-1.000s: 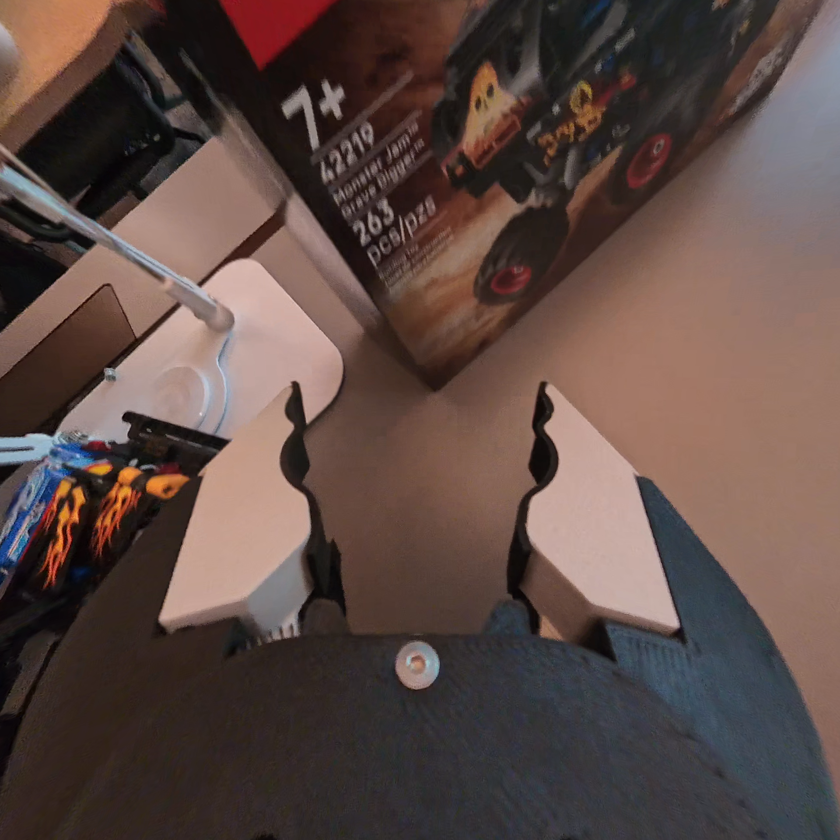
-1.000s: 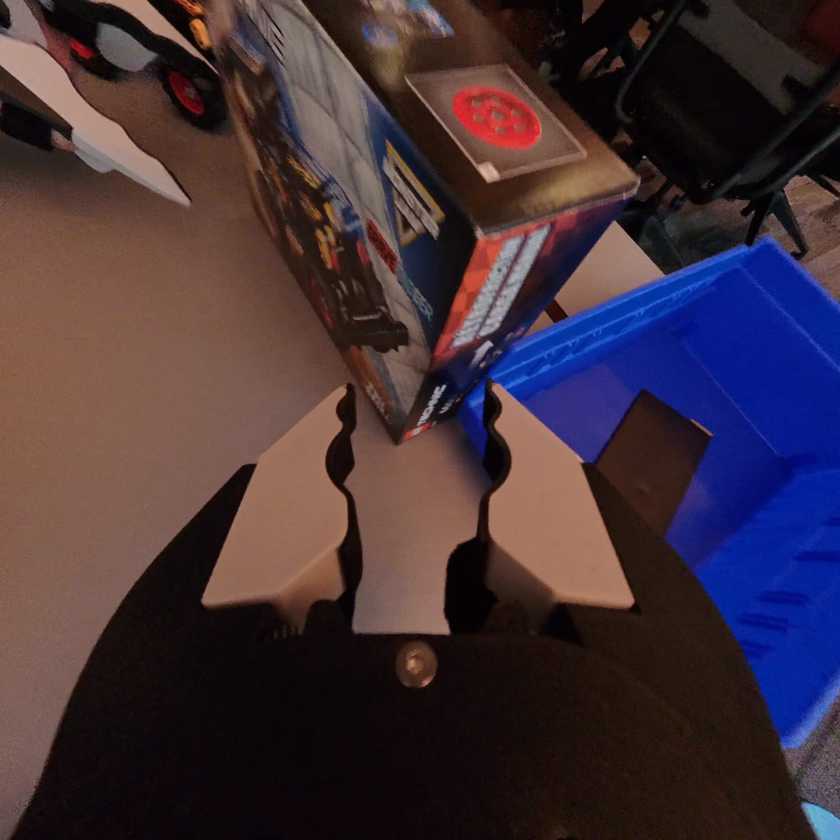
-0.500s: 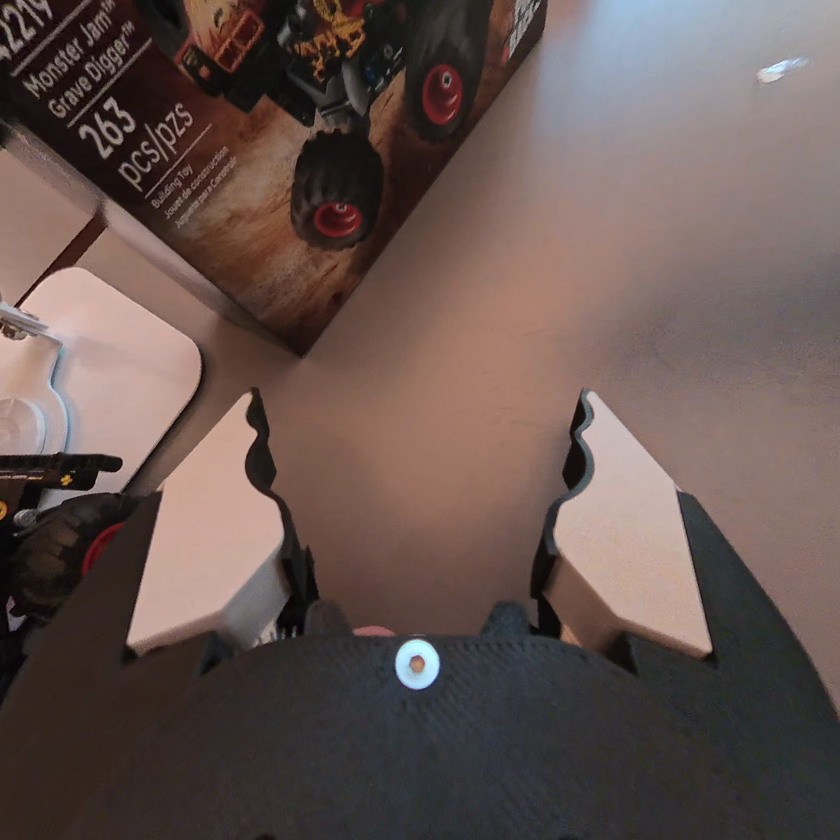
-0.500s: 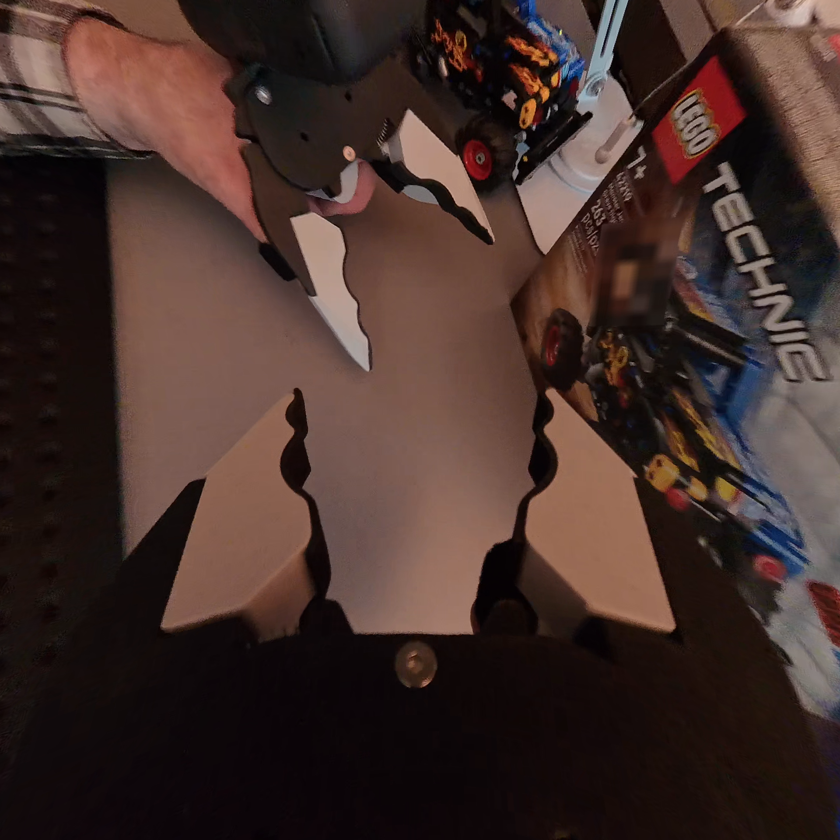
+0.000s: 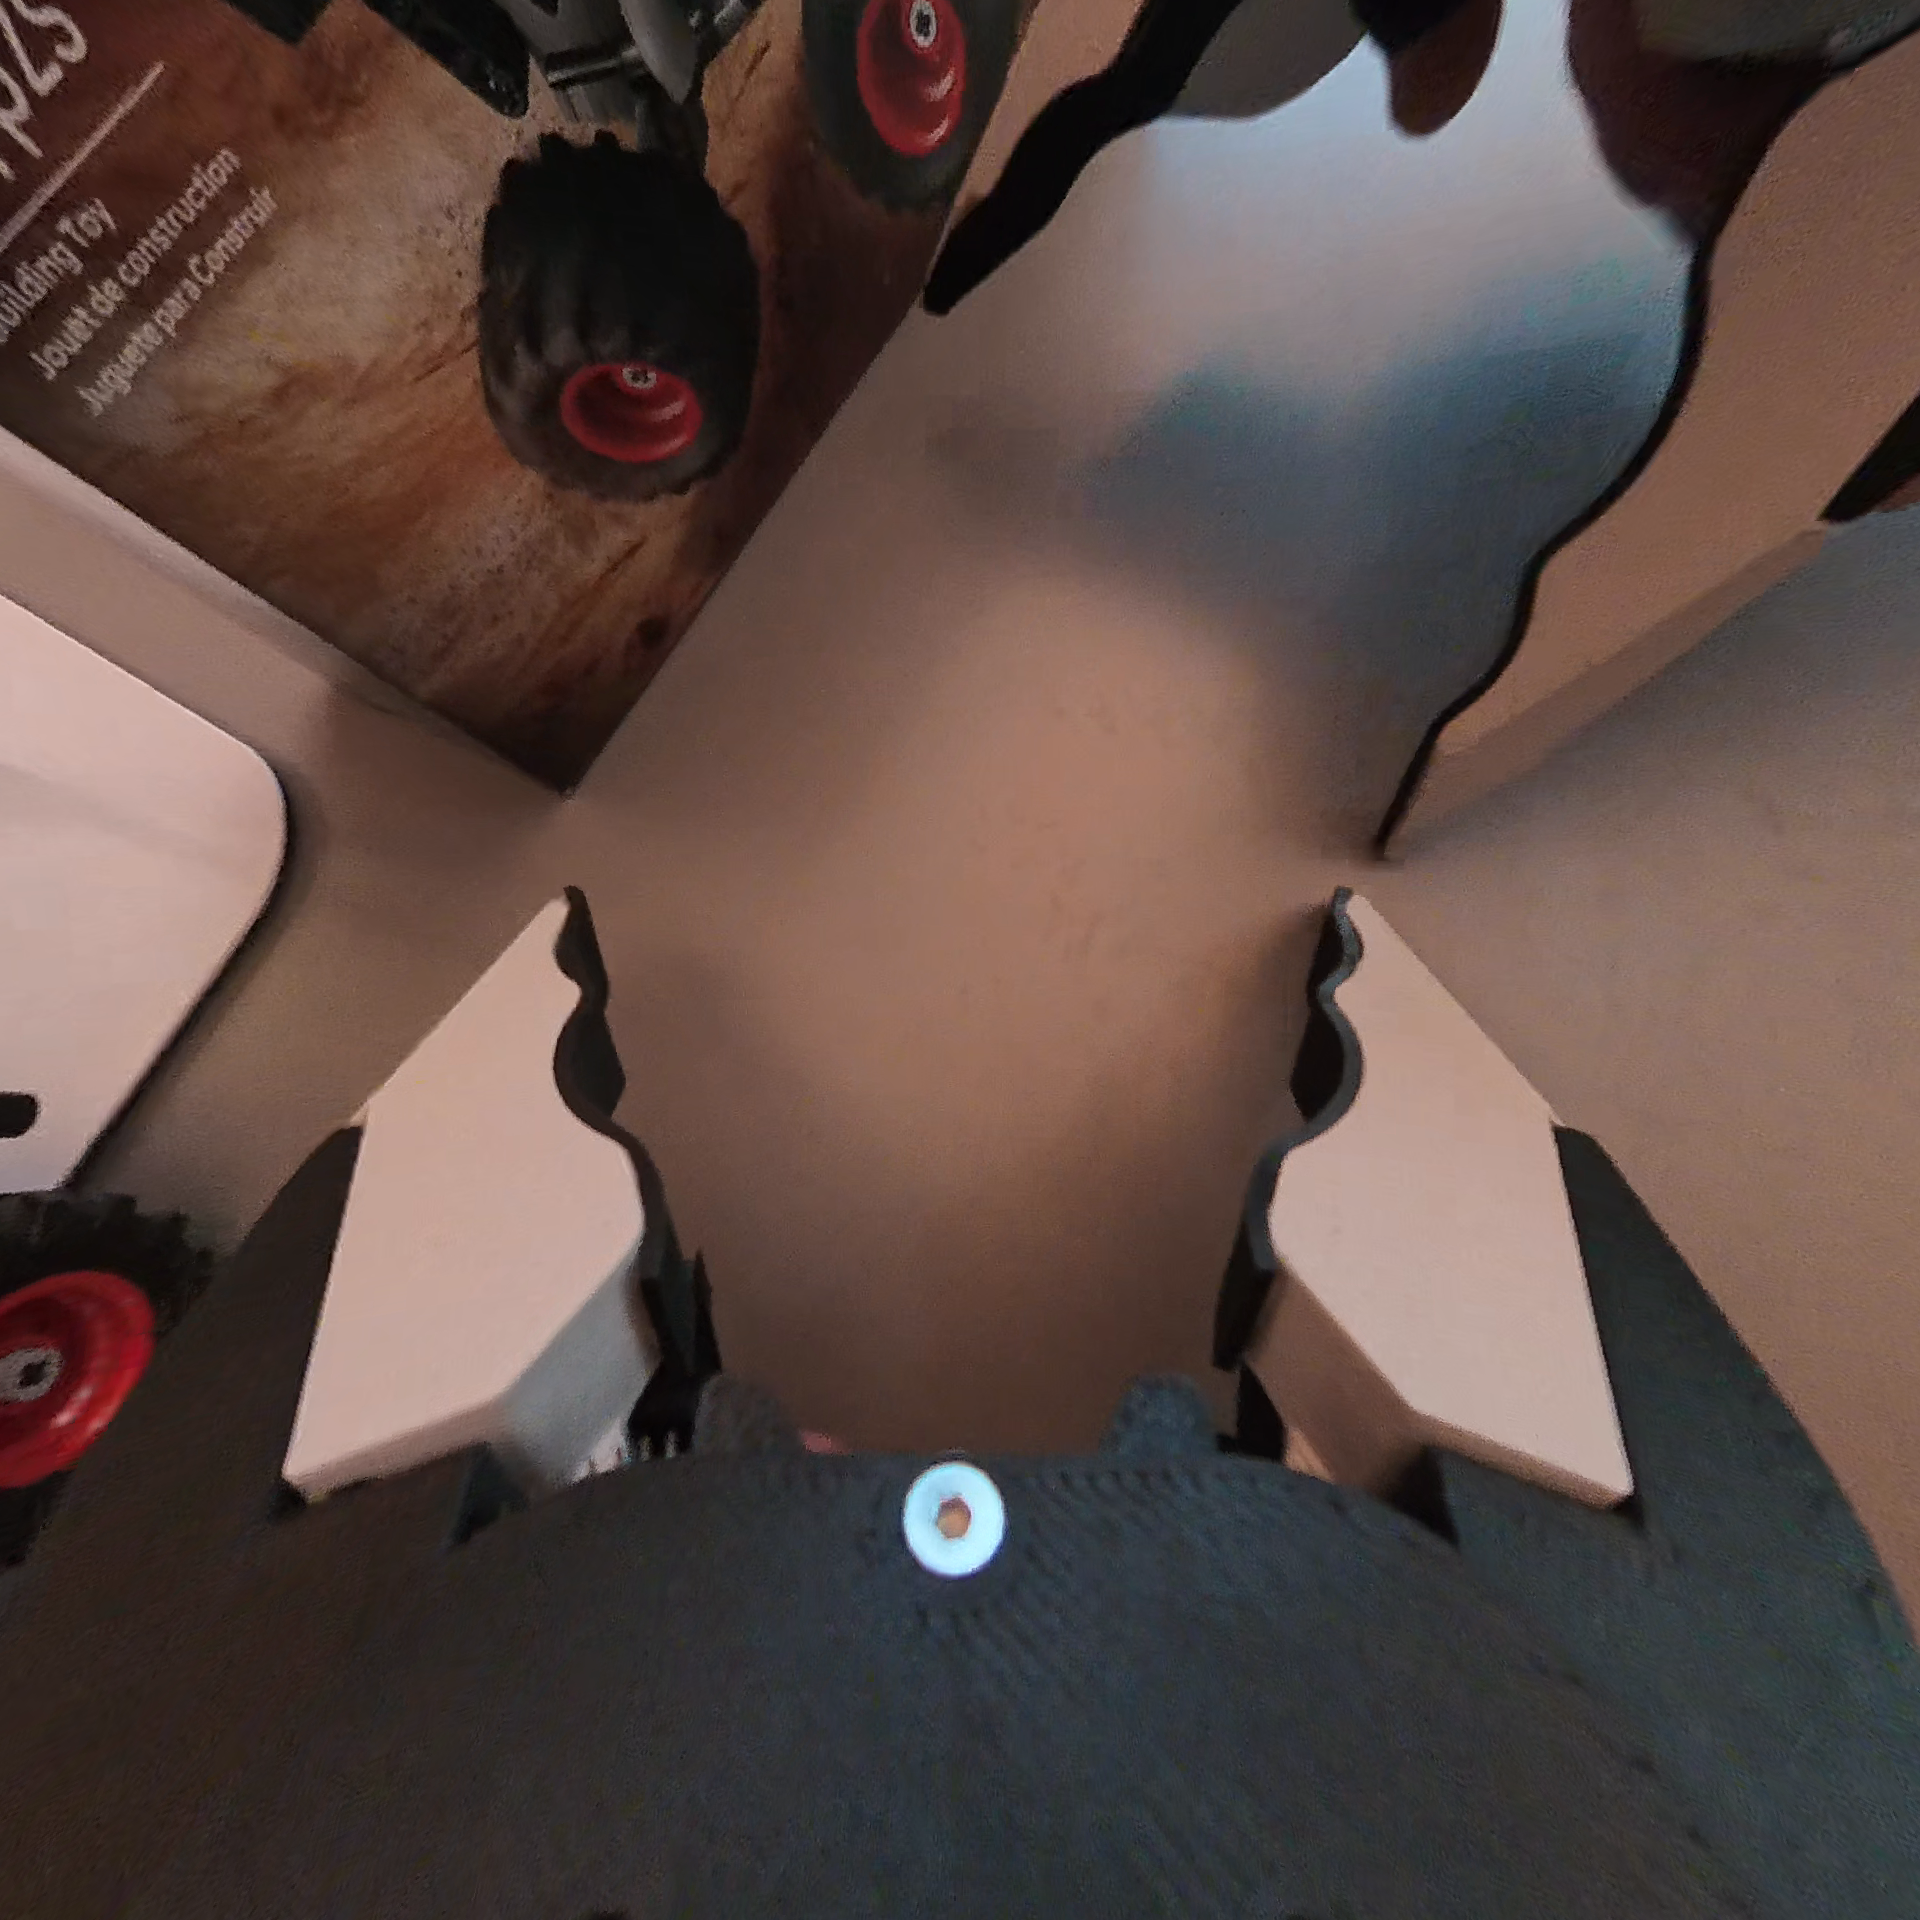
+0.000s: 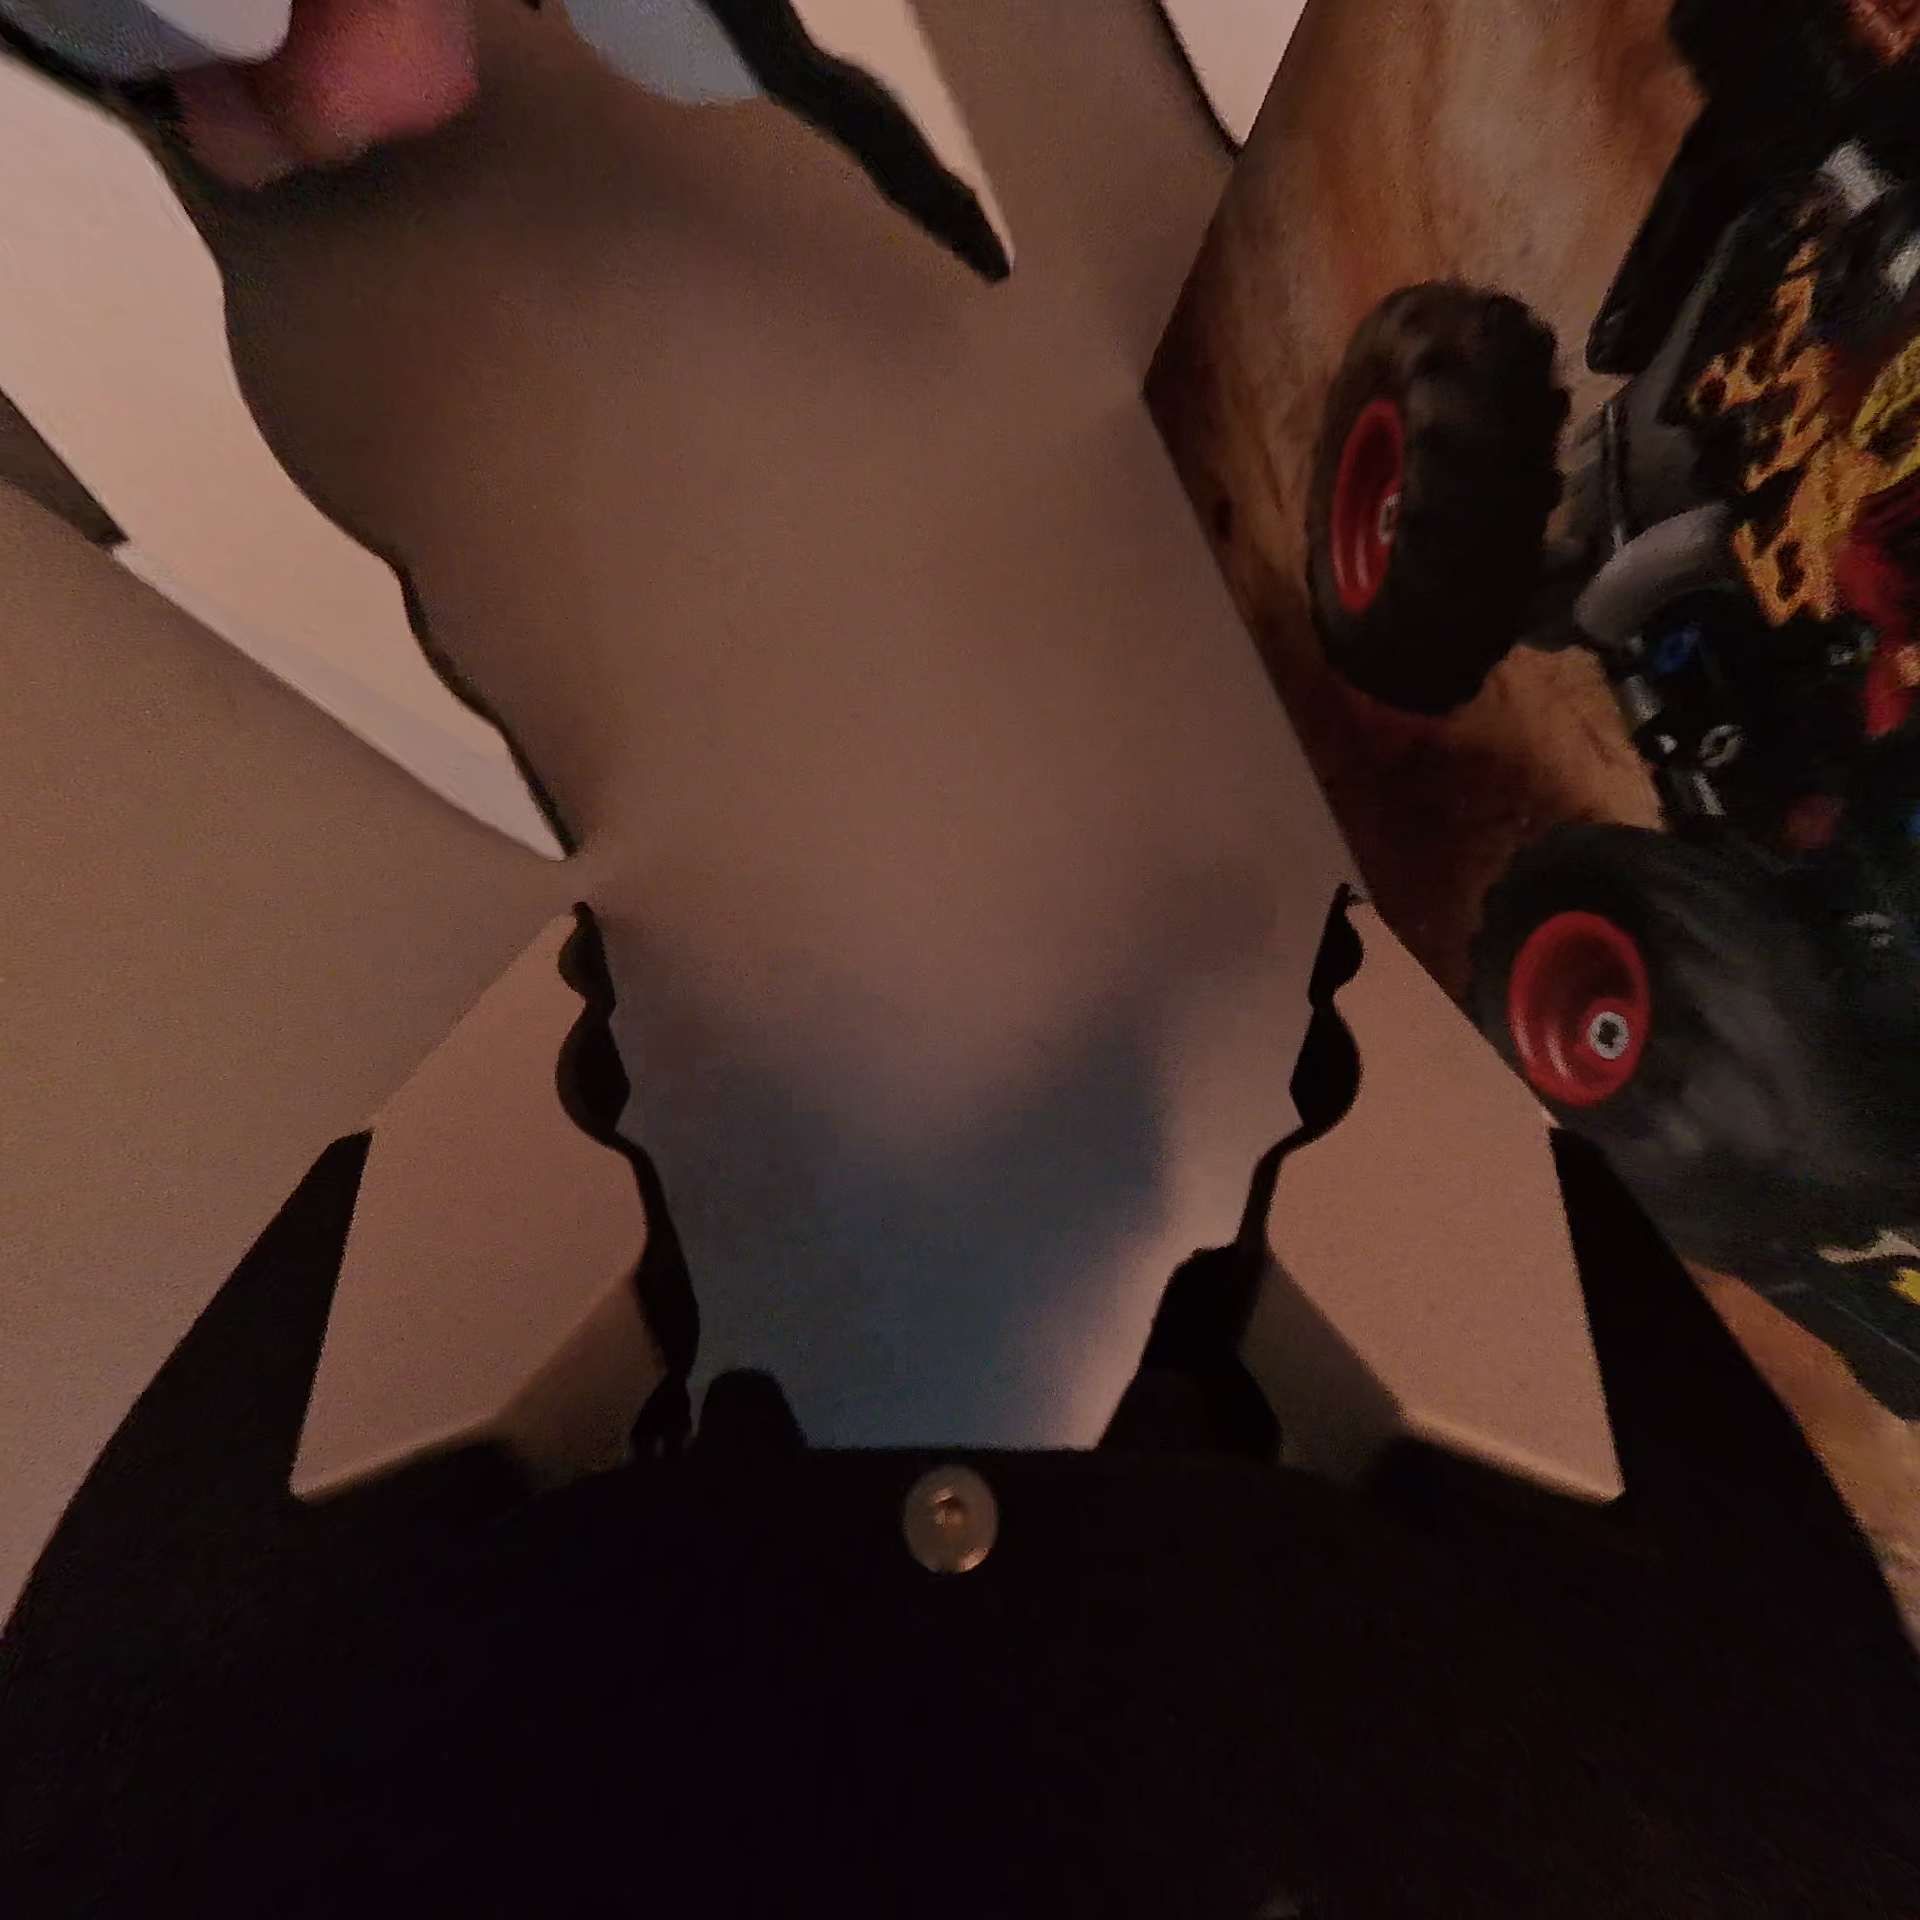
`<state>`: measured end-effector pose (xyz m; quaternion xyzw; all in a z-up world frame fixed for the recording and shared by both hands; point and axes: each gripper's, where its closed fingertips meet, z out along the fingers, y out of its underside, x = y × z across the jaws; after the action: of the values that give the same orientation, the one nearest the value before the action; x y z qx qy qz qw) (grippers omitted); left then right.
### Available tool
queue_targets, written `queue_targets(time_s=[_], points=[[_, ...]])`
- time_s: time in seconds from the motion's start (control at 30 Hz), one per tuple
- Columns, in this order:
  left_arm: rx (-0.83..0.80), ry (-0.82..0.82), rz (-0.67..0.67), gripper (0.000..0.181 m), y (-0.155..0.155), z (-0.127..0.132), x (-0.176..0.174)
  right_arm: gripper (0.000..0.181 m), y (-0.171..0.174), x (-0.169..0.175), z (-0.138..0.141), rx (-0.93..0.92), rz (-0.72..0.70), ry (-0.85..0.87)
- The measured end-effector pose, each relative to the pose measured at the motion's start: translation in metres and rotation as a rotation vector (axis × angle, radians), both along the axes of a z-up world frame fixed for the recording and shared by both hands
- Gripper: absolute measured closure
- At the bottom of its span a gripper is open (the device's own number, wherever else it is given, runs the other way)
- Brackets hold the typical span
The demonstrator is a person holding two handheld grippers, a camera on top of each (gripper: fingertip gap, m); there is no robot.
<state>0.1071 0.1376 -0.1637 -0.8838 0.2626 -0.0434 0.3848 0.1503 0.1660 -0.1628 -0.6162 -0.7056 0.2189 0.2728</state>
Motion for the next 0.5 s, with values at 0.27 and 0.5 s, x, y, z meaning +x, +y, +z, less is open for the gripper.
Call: queue_targets(time_s=[0.27, 0.5], points=[[-0.005, -0.029, 0.018, 0.044, 0.0013, -0.0023, 0.0024, 0.040, -0.0074, -0.0031, -0.0102, -0.135, 0.004, 0.029], [-0.008, -0.042, 0.047, 0.047, 0.0032, -0.0029, 0.0008, 0.031, -0.0112, -0.0048, -0.0118, -0.133, 0.023, 0.023]])
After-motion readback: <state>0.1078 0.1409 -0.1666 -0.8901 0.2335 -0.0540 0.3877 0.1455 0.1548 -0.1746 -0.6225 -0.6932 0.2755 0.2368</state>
